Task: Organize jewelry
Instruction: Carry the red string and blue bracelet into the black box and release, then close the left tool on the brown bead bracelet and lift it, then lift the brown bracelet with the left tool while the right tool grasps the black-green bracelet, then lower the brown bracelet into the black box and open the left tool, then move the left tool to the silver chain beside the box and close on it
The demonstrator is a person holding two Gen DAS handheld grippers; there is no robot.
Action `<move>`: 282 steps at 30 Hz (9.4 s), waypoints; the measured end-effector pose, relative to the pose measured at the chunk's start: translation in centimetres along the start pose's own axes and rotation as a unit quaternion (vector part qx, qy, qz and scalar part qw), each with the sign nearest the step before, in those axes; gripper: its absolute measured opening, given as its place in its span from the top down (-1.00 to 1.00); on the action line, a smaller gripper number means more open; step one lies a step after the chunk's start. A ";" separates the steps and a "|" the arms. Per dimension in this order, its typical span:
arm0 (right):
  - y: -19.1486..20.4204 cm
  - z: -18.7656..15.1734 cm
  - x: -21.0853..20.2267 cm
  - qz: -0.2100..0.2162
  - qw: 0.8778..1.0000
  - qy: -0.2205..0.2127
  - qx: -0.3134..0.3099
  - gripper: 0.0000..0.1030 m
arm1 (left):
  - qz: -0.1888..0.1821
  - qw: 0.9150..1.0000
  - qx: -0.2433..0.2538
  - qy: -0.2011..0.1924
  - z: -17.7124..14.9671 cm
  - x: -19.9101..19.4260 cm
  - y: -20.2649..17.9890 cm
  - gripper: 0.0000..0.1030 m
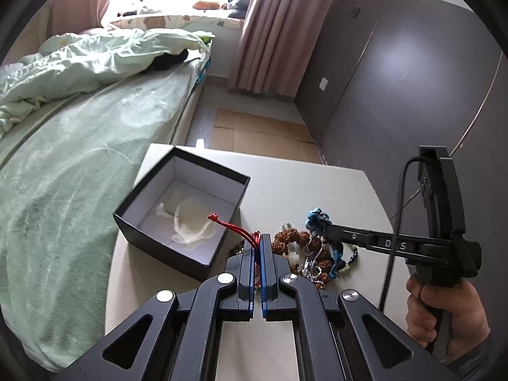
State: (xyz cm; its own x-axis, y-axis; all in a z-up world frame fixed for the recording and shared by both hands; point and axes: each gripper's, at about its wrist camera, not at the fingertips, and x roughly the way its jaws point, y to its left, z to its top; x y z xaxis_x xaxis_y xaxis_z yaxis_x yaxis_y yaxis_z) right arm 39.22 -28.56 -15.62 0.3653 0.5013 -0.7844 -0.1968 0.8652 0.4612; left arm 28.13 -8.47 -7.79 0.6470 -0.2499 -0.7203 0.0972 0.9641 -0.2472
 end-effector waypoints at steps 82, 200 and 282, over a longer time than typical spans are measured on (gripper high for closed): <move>-1.1 -0.3 -5.7 0.038 0.998 -0.041 0.030 -0.14 | -0.009 0.999 0.048 0.023 1.9 1.5 -1.5 -0.29; 7.6 1.6 -9.0 0.128 0.975 -0.178 -0.033 0.82 | 0.066 0.976 0.130 -0.160 11.3 -17.8 -5.8 0.60; 0.5 -0.5 -5.6 0.023 0.998 -0.049 0.024 -0.03 | 0.072 0.996 0.023 0.045 -5.0 4.3 0.8 -0.22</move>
State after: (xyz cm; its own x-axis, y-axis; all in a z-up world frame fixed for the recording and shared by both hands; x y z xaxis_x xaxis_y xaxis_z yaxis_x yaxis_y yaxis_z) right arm 36.58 -30.91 -11.19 0.4450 0.5349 -0.7182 -0.1727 0.8382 0.5173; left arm 27.20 -9.19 -14.35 0.5866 -0.1138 -0.8018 0.0436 0.9931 -0.1090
